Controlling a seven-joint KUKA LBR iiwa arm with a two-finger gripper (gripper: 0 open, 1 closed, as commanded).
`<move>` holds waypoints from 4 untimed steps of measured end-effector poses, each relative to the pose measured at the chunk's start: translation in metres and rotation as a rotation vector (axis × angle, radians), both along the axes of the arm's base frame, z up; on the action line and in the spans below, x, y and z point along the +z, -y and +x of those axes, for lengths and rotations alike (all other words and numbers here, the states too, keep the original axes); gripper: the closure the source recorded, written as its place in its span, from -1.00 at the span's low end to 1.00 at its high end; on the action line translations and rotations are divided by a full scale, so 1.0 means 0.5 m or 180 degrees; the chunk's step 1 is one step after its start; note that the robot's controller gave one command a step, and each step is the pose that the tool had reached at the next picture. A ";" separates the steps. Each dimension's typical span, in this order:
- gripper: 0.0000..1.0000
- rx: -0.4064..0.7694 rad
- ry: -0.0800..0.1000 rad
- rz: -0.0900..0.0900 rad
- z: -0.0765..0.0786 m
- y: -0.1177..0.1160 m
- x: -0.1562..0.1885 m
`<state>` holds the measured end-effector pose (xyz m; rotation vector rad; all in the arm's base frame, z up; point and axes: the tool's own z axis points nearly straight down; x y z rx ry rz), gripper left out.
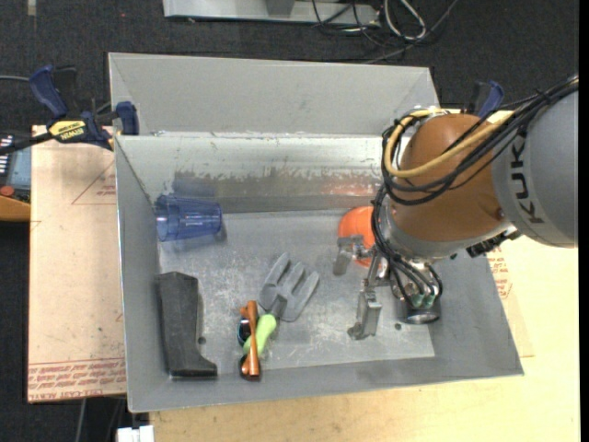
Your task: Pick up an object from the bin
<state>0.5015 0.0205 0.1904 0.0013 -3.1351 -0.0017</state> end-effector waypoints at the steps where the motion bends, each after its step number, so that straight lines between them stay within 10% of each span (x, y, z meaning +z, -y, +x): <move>1: -1.00 -0.0004 0.0022 0.0000 0.003 0.000 0.006; 2: -1.00 0.1881 0.0035 0.0013 0.096 -0.181 -0.230; 3: -1.00 0.1427 0.0045 0.0009 0.081 -0.259 -0.091; 4: -1.00 0.3086 -0.0012 0.0033 0.006 -0.250 -0.185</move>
Offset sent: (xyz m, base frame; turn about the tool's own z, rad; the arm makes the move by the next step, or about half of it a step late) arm 0.0492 0.0926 -0.1204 -0.6198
